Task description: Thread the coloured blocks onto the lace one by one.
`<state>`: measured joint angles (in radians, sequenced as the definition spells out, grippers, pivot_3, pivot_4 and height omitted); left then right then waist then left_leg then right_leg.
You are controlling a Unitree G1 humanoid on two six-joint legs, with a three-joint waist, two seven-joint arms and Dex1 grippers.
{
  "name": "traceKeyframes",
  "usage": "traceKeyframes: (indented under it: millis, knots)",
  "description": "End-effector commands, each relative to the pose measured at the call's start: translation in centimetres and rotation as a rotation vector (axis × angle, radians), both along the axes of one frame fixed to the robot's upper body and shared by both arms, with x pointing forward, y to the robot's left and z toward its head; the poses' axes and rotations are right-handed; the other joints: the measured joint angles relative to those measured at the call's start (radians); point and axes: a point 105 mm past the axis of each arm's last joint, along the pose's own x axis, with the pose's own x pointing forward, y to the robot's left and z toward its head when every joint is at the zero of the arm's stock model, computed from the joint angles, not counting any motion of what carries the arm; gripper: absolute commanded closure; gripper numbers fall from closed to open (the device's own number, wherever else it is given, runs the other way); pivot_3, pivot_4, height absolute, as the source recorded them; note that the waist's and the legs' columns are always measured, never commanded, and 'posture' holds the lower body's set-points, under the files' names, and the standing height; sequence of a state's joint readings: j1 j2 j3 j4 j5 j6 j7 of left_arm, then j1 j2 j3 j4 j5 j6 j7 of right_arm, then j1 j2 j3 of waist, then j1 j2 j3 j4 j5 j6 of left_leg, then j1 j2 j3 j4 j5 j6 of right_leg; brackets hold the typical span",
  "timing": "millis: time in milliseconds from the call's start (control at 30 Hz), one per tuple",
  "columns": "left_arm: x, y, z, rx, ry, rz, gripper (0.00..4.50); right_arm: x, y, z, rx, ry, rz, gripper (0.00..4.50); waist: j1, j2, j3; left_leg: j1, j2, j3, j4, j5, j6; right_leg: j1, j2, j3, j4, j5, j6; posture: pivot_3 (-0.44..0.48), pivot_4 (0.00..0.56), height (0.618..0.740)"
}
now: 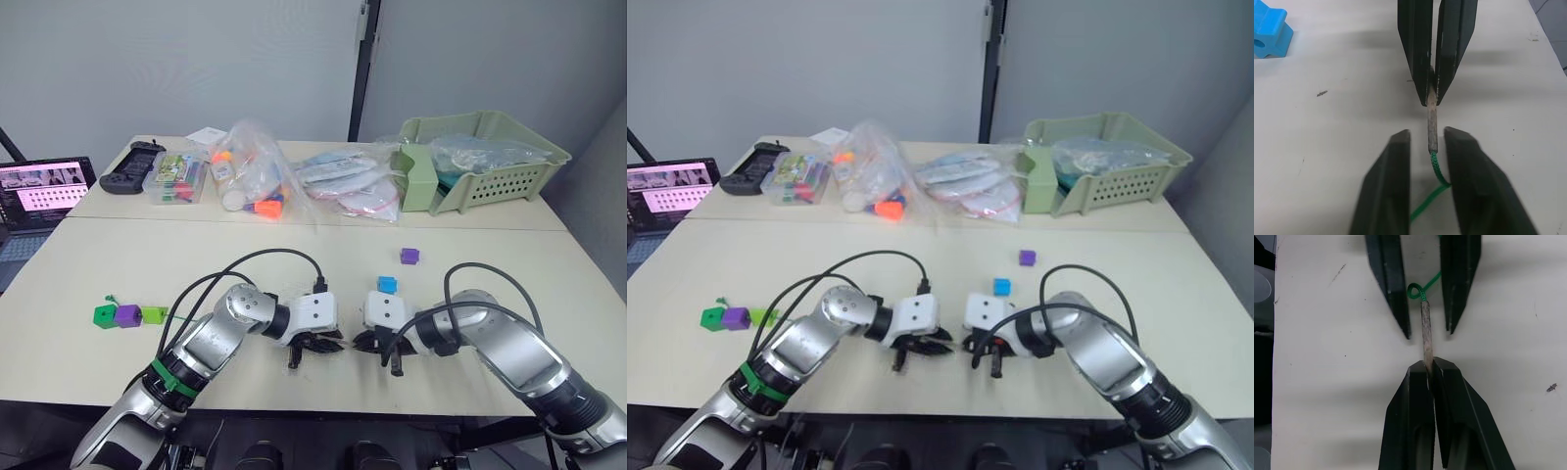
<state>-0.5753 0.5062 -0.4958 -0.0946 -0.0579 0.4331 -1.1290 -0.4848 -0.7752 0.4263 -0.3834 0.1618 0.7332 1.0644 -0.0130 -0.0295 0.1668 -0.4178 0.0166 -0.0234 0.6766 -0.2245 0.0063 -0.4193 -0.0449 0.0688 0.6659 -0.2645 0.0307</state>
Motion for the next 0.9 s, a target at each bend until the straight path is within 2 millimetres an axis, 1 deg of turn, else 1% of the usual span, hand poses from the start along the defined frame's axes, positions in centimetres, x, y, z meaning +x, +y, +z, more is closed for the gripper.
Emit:
traceKeyframes:
  millis: [33,333,467,533,567,600,700,733,767,800,833,867,900]
  knots:
    - [0.2,-0.3,0.7,-0.016,-0.032,-0.009,4.46,-0.1,0.0,0.8,0.004,-0.031,0.005,4.50,0.000,0.000,0.000,0.000,0.000,0.000,0.000,0.000,0.000,0.000,0.000,0.000,0.000,0.000,0.000,0.000,0.150,0.740]
    - [0.4,-0.4,1.1,-0.029,-0.045,0.000,4.46,-0.5,0.0,0.2,-0.011,-0.010,0.023,4.50,0.000,0.000,0.000,0.000,0.000,0.000,0.000,0.000,0.000,0.000,0.000,0.000,0.000,0.000,0.000,0.000,0.150,0.740]
    - [0.3,-0.4,1.2,-0.030,-0.043,-0.001,4.46,-0.4,0.1,0.3,0.012,-0.014,-0.004,4.50,0.000,0.000,0.000,0.000,0.000,0.000,0.000,0.000,0.000,0.000,0.000,0.000,0.000,0.000,0.000,0.000,0.150,0.740]
    - [0.3,-0.1,1.1,-0.014,-0.042,-0.003,4.50,-0.2,-0.3,0.8,0.053,-0.033,-0.061,3.80,0.001,0.000,0.000,0.000,0.000,0.000,0.000,0.000,0.000,0.000,0.000,0.000,0.000,0.000,0.000,0.000,0.150,0.740]
    - [0.4,0.2,1.1,-0.005,-0.042,-0.002,4.50,0.0,-0.7,1.4,0.090,-0.043,-0.110,3.54,0.002,0.000,0.000,0.000,0.000,0.000,0.000,0.000,0.000,0.000,0.000,0.000,0.000,0.000,0.000,0.000,0.150,0.740]
    - [0.5,0.4,1.1,-0.001,-0.044,0.004,4.50,0.0,-1.3,1.9,0.116,-0.052,-0.155,3.18,0.003,0.000,0.000,0.000,0.000,-0.001,0.000,0.000,0.000,0.000,0.000,0.000,0.000,0.000,0.000,0.000,0.150,0.740]
    - [0.5,0.8,1.1,0.004,-0.046,0.012,4.50,-0.2,-2.5,2.9,0.169,-0.074,-0.260,2.21,0.002,0.000,0.000,-0.001,0.000,-0.001,0.000,0.000,0.000,0.000,0.000,0.000,0.000,0.000,0.000,0.000,0.150,0.740]
    - [0.5,1.0,1.0,0.007,-0.046,0.013,4.50,-0.4,-2.8,3.3,0.201,-0.077,-0.303,1.82,0.003,0.000,0.000,-0.001,0.000,-0.001,0.000,0.000,0.000,0.000,-0.001,0.000,0.000,0.000,0.000,0.000,0.150,0.740]
    - [0.5,1.1,1.0,0.008,-0.046,0.015,4.50,-0.5,-3.1,3.6,0.239,-0.077,-0.346,1.53,0.002,0.000,0.000,-0.001,0.000,-0.001,0.000,0.000,0.000,0.000,0.000,0.000,0.000,0.000,0.000,0.000,0.150,0.740]
    - [0.5,1.2,1.1,0.007,-0.045,0.018,4.50,-0.6,-3.4,3.9,0.280,-0.077,-0.388,1.12,0.001,0.000,0.000,-0.001,0.000,-0.001,0.000,0.000,0.000,0.000,0.000,0.000,0.000,0.000,0.000,0.000,0.150,0.740]
    - [0.5,1.2,1.1,0.006,-0.044,0.020,4.50,-0.5,-3.7,4.2,0.313,-0.084,-0.434,0.81,0.001,0.000,0.000,-0.001,0.000,-0.001,0.000,0.000,0.000,0.000,0.000,0.000,0.000,0.000,0.000,0.000,0.150,0.740]
    - [0.5,1.3,1.1,0.005,-0.044,0.022,4.50,-0.3,-4.2,4.3,0.338,-0.097,-0.487,0.81,0.001,0.000,0.000,-0.001,0.000,-0.001,0.000,0.000,0.000,0.000,0.000,0.000,0.000,0.000,0.000,0.000,0.150,0.740]
    - [0.6,1.3,1.1,0.006,-0.045,0.023,4.50,0.3,-5.3,4.4,0.360,-0.126,-0.577,0.81,0.001,0.000,0.000,-0.001,0.000,-0.001,0.000,0.000,0.000,0.000,0.000,0.000,0.000,0.000,0.000,0.000,0.150,0.740]
